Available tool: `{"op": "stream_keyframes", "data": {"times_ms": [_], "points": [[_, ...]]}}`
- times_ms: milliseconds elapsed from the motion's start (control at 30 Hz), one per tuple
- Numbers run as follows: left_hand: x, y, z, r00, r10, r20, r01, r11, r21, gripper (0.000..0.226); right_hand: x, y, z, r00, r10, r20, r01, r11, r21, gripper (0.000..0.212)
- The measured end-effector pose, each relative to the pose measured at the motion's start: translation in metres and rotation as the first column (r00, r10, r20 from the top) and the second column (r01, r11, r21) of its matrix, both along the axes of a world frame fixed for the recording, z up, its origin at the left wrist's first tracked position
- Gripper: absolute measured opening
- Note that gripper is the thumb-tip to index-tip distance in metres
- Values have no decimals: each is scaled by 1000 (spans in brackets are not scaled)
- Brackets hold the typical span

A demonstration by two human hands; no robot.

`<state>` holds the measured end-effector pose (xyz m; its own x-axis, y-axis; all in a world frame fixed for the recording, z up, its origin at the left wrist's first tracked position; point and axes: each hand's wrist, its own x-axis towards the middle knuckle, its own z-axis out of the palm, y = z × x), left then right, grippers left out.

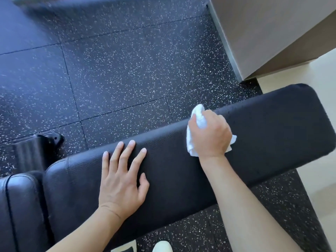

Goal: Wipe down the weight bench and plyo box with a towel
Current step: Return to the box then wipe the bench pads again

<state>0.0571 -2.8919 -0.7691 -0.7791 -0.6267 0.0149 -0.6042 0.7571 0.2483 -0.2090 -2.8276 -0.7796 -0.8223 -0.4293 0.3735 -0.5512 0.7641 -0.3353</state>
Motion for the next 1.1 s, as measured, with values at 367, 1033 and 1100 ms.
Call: {"op": "stream_keyframes", "data": {"times_ms": [367,1033,1100], "points": [[-4,-3,0,1000,-19,9,18,1000,18,62,78,-61,8,851,501,159,-502,864,-37,23],[-3,5,-3,999,21,38,-19,999,-33,63,77,-76,14,767,592,247,-596,800,-65,31],[-5,3,-2,999,18,38,-17,999,-38,64,61,-68,12,720,656,227,-654,750,-95,33]]}}
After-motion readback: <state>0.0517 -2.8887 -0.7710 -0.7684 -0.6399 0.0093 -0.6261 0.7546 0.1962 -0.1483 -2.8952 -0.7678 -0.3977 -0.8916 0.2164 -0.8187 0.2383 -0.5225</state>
